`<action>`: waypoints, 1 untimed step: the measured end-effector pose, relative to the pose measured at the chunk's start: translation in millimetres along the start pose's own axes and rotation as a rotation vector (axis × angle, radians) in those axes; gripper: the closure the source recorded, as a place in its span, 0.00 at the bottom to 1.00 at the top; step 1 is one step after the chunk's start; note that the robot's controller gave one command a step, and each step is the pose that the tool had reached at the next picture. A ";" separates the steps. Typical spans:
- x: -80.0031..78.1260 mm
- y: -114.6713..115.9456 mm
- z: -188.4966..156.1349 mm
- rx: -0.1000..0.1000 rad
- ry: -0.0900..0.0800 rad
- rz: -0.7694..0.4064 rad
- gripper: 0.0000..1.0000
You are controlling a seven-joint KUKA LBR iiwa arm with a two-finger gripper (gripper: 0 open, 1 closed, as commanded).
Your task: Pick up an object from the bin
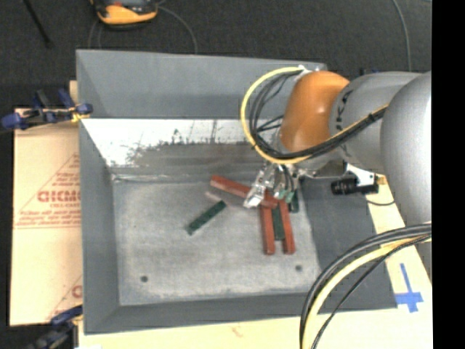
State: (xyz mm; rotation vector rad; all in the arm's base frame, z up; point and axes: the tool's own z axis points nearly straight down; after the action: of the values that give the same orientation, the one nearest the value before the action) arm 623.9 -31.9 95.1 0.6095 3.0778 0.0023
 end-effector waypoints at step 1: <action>0.5 -0.4 -11.5 0.001 0.004 0.000 1.00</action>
Offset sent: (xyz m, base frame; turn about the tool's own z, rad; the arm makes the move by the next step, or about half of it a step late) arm 0.0002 0.0000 0.0503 0.0000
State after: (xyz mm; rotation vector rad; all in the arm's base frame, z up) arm 623.2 -32.1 106.5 0.6096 3.0818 0.0016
